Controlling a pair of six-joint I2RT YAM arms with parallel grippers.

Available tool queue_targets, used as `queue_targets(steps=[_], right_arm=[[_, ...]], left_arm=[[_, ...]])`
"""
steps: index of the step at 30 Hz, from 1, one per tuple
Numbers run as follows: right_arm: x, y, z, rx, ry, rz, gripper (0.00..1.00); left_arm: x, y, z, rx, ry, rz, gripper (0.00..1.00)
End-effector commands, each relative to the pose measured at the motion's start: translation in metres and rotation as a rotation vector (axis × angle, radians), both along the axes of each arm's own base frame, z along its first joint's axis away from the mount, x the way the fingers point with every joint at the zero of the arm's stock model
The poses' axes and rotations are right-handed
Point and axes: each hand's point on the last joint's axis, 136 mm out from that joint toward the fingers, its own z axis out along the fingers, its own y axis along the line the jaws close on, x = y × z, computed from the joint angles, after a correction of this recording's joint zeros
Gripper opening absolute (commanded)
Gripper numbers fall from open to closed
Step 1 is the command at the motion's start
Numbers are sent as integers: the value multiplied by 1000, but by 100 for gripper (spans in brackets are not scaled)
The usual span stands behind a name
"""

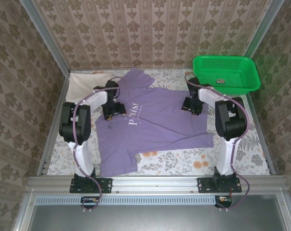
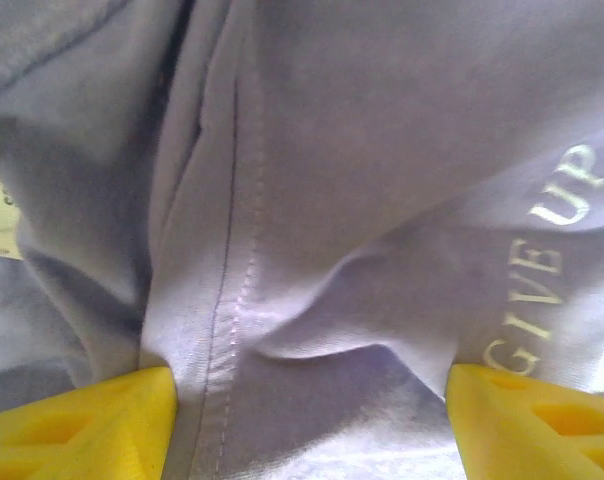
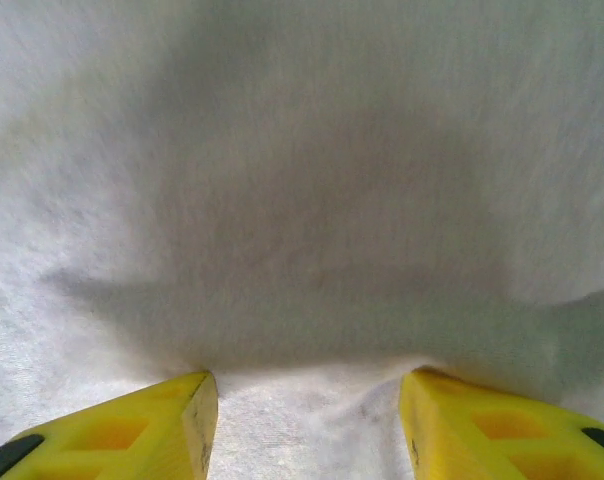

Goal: Fold and stack the t-shirts

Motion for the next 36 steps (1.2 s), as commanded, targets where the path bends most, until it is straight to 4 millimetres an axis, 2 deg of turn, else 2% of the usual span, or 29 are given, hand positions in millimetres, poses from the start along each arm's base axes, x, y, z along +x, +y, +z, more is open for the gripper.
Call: queue_targets(steps=[1,4,7,9,11,15,17,20,22,24,26,28,30,33,36], right_arm=[[7,-12,-12,-52,33,-16,55],[20,-13,-9,-48,11,-11,57],[29,-13,3,-54,-11,10,60],[28,-13,14,-56,-23,12,63],[24,-14,29,-52,-46,10,66],[-1,-15,62,-27,-105,22,72],[-18,-21,78,-13,-129,13,73],[-58,-42,89,8,-120,-73,73],[-92,-62,92,7,-101,-168,71],[-123,-76,87,26,-83,-261,68],[-150,-88,81,53,-75,-340,63],[-174,-96,68,71,-36,-395,56],[-190,-98,57,93,6,-420,52],[-204,-98,45,114,58,-437,49],[-212,-100,34,109,89,-445,42]], left_arm=[[7,2,0,-27,-8,78,74],[23,2,-2,-28,-24,109,74],[43,5,-2,-4,-47,127,74],[55,1,0,-24,-51,138,74],[68,-6,10,-54,-80,136,74],[86,-13,45,-86,-167,116,82],[89,-9,68,-71,-210,99,85],[83,8,102,-33,-284,99,87],[66,21,115,-2,-284,110,87],[40,29,116,23,-254,109,82],[9,34,110,32,-203,106,69],[-32,36,98,33,-131,93,58],[-70,38,89,45,-70,86,51],[-125,36,77,55,18,71,45],[-166,34,70,81,77,60,41]])
